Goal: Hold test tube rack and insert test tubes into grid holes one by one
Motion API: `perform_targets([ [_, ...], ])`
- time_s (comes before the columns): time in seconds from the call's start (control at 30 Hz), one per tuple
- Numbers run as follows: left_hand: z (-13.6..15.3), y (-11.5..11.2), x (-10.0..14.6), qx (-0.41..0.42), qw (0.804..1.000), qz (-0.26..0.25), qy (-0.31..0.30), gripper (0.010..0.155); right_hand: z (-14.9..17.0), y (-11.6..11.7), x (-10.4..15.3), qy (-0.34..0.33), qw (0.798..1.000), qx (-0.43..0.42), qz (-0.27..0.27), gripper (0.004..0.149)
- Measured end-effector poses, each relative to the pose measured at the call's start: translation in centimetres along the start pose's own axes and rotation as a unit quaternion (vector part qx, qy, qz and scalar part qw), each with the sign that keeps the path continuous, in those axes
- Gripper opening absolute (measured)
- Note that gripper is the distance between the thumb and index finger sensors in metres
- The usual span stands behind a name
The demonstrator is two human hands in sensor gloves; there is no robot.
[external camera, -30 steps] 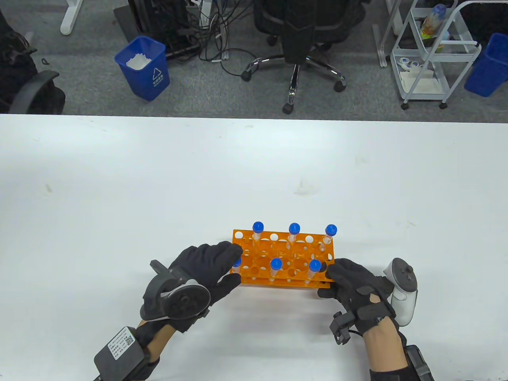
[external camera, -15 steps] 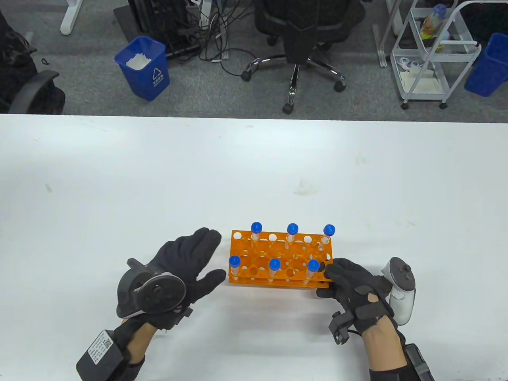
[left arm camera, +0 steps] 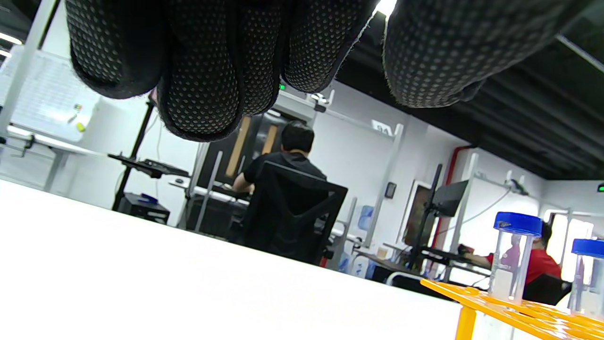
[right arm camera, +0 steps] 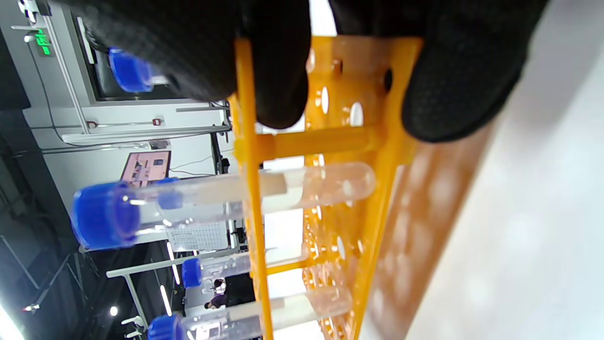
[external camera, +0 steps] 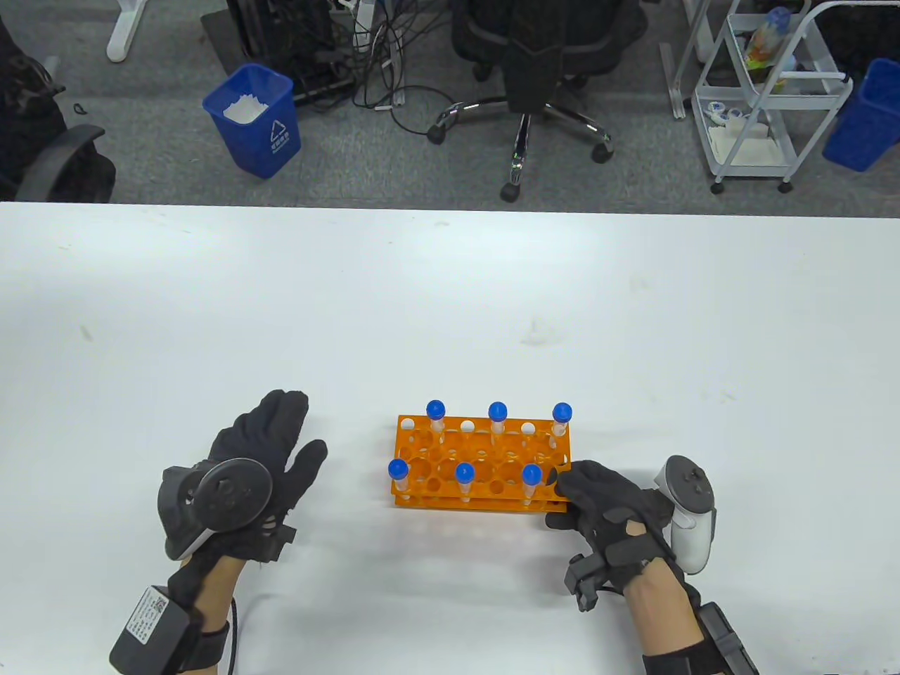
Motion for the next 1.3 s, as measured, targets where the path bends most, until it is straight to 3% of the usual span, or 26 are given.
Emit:
perform_targets([
  [0.57, 0.3, -1.6, 0.2, -0.022, 0.999, 0.028, 0.01, 0.07, 1.4, 0.9, -1.2, 0.026, 0.999, 0.032, -0.003, 0.043],
  [0.7, 0.2, -1.7, 0.2, -0.024, 0.999, 0.031, 0.009, 0.07, 0.8, 1.3, -1.1, 0.014, 0.996, 0.085, -0.004, 0.043],
  [0.97, 0.0, -1.9, 0.2, -0.03, 0.999, 0.037, 0.009, 0.071, -1.0, 0.9, -0.3, -0.008, 0.971, 0.224, 0.084, 0.047],
  [1.3, -0.3, -2.1, 0.2, -0.044, 0.998, 0.045, 0.008, 0.071, -1.1, 0.4, -0.1, 0.009, 0.959, 0.266, 0.095, 0.054],
])
Point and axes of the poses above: the tracker on the back of each hand, its own z axis roughly to the little-finger side, its own x axis roughly from the fingertips to the wrist, y = z × x, the point moved 5 cm from there along -x, roughly from the wrist to the fingertips, and after that the axes turned 4 degrees about y, right-handed, at the moved point
